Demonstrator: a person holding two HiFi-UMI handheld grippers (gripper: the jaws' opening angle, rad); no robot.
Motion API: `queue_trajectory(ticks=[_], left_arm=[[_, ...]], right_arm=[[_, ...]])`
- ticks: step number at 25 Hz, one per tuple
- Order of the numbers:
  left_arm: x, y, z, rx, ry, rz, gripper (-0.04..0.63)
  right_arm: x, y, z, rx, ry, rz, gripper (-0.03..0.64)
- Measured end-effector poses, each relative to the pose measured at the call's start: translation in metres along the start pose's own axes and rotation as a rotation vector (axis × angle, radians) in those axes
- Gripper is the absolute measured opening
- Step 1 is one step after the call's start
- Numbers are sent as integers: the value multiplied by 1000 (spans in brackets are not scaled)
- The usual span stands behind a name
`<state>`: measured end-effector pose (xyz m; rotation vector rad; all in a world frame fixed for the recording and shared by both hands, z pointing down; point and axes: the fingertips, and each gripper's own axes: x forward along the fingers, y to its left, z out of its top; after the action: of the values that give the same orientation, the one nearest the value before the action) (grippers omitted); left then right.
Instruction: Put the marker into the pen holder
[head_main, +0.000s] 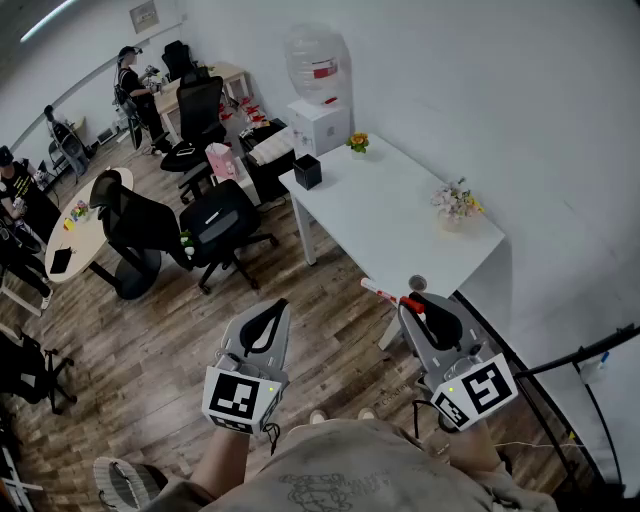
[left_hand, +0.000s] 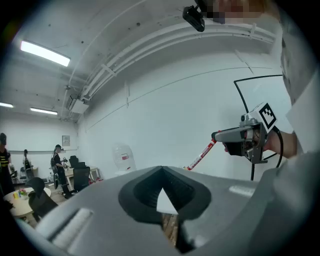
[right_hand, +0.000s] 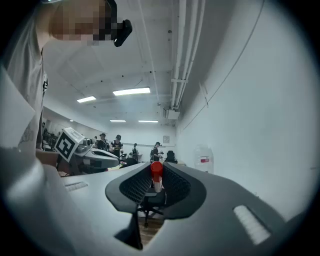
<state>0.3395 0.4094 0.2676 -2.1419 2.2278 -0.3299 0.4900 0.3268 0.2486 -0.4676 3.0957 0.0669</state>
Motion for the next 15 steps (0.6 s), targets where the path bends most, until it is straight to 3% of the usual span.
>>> queue_trajectory(ticks=[6,11,15], left_arm=[[5,-5,-3,-1,10,3,0],[4,-13,-7,-43,20,4,0],[8,-24,-10,-33,36,22,0]], right_arm=[[1,0,2,-48,-16,-3,95],[-5,-6,-6,-52,24,-4,95],[-13,-9,-17,-44,59,19,95]])
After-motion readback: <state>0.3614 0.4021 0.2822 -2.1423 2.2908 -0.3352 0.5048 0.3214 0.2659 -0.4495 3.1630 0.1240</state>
